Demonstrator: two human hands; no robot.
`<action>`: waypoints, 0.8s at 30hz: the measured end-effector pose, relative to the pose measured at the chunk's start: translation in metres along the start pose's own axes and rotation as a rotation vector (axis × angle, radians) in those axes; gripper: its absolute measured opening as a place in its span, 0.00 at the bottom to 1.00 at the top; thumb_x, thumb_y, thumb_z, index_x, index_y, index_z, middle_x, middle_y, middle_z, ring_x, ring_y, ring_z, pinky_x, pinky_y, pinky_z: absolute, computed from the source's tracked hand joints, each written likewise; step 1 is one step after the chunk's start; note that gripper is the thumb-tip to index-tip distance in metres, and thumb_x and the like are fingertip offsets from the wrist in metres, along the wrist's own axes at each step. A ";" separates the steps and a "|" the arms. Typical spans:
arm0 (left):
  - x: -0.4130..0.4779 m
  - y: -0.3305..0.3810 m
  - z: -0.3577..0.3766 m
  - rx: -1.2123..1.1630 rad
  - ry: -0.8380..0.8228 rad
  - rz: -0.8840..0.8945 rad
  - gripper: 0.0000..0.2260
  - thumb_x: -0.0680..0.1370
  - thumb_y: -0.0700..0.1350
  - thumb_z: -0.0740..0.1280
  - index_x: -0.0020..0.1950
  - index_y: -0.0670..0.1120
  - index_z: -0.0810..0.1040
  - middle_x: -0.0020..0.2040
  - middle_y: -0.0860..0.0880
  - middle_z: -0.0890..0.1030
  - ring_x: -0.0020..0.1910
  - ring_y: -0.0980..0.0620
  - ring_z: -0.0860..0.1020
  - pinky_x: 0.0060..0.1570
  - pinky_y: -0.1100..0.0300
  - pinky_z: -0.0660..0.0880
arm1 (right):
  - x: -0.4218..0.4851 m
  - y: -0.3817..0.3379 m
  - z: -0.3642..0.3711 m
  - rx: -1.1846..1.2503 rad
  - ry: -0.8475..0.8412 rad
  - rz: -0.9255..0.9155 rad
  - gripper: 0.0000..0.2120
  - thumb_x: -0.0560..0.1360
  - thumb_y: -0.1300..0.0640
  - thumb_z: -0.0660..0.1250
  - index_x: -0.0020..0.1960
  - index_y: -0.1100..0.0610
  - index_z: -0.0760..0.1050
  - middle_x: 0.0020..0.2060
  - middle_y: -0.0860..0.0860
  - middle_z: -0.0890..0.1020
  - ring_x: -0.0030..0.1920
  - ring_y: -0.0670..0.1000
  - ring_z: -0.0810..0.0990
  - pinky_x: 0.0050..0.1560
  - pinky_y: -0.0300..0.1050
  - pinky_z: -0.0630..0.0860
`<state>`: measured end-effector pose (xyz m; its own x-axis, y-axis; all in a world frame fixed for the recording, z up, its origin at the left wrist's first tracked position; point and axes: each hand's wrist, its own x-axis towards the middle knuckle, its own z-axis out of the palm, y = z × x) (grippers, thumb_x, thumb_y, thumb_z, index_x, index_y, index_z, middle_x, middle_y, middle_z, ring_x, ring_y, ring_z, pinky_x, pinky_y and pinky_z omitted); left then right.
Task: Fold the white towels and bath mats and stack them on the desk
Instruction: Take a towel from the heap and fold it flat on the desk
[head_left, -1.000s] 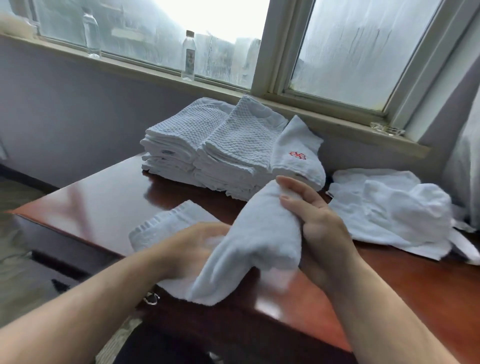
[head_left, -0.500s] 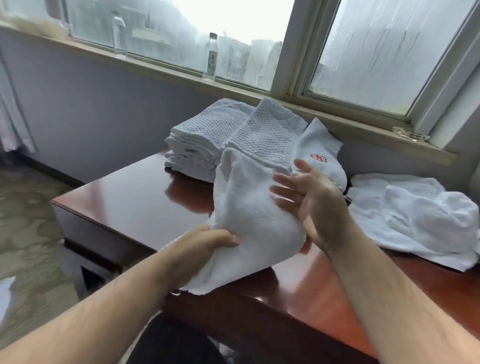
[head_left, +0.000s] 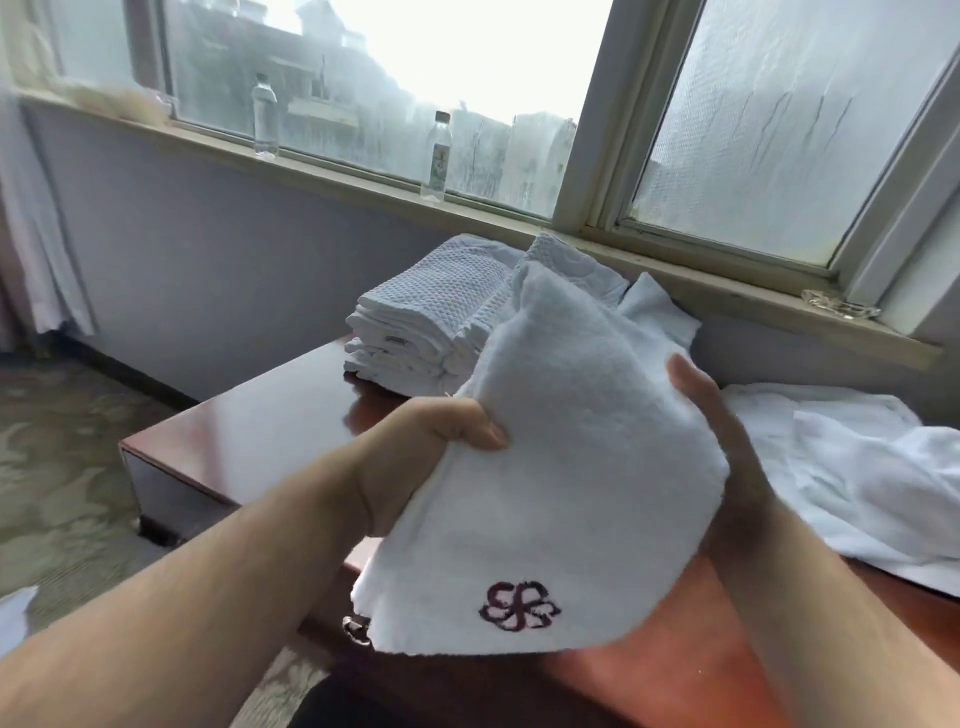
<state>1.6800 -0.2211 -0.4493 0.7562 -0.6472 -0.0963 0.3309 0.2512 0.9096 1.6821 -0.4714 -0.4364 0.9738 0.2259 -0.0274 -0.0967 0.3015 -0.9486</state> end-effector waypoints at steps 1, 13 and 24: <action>0.001 -0.001 -0.005 0.027 0.007 0.016 0.24 0.58 0.41 0.69 0.53 0.37 0.85 0.48 0.36 0.84 0.43 0.39 0.83 0.47 0.51 0.80 | 0.003 -0.008 0.002 -0.069 -0.011 -0.029 0.19 0.74 0.42 0.65 0.46 0.54 0.88 0.38 0.54 0.86 0.36 0.53 0.85 0.32 0.45 0.80; 0.044 -0.048 -0.032 0.347 0.130 0.222 0.32 0.72 0.42 0.75 0.72 0.50 0.64 0.62 0.47 0.82 0.61 0.47 0.81 0.58 0.51 0.79 | 0.079 -0.059 0.020 -0.030 0.349 -0.273 0.13 0.75 0.58 0.73 0.56 0.65 0.82 0.45 0.58 0.85 0.46 0.56 0.86 0.48 0.49 0.83; 0.103 0.007 -0.056 0.375 0.249 0.374 0.16 0.79 0.48 0.64 0.67 0.55 0.73 0.60 0.45 0.82 0.60 0.44 0.82 0.62 0.40 0.77 | 0.166 -0.103 -0.006 -0.056 0.301 -0.326 0.11 0.80 0.61 0.64 0.43 0.62 0.82 0.35 0.54 0.85 0.37 0.51 0.85 0.39 0.42 0.81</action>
<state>1.7918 -0.2453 -0.4750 0.9081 -0.3636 0.2078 -0.1719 0.1290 0.9766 1.8550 -0.4705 -0.3456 0.9688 -0.1551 0.1936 0.2290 0.2595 -0.9382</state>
